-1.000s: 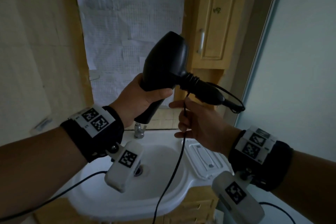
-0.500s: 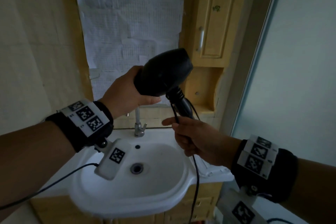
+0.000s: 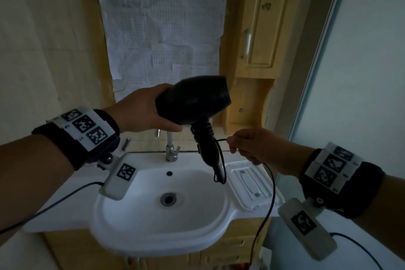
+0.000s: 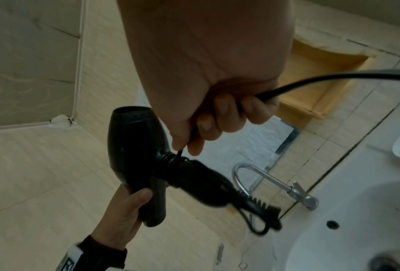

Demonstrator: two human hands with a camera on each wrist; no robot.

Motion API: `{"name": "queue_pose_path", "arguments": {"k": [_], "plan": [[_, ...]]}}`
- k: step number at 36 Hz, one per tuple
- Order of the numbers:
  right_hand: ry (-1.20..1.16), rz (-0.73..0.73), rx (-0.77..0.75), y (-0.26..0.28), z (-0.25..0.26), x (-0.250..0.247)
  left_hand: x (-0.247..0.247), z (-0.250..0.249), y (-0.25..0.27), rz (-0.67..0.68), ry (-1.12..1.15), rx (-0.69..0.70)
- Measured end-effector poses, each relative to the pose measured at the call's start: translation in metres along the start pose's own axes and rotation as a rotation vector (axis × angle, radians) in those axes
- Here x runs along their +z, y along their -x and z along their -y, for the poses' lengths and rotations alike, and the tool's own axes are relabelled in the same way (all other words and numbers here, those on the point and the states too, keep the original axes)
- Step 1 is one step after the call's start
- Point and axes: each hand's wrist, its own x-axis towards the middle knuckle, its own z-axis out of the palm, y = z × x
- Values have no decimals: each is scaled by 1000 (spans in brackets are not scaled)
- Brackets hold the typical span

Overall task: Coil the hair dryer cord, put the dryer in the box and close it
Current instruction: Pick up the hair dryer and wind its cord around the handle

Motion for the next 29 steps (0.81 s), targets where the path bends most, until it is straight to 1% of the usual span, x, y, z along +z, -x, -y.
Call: {"name": "queue_pose_path", "arguments": {"k": [3, 8, 11, 17, 20, 24, 27, 29], "plan": [[-8, -6, -46, -2, -1, -6, -3, 0, 1, 33, 5, -16], [-32, 10, -119, -3, 0, -9, -4, 0, 4, 85, 96, -21], [-26, 22, -157, -2, 2, -10, -3, -5, 8, 130, 216, -40], [-193, 115, -235, 3, 8, -7, 6, -3, 9, 144, 522, -42], [-258, 157, -222, 1, 3, -5, 11, -5, 9, 135, 599, -51], [-443, 127, -209, 2, 4, -2, 17, -9, 9, 121, 707, -82], [-588, 13, -174, 6, 3, -1, 22, -13, 9, 106, 782, -121], [-645, -11, -192, 7, 6, 6, 26, -16, 8, 98, 821, -149]]}}
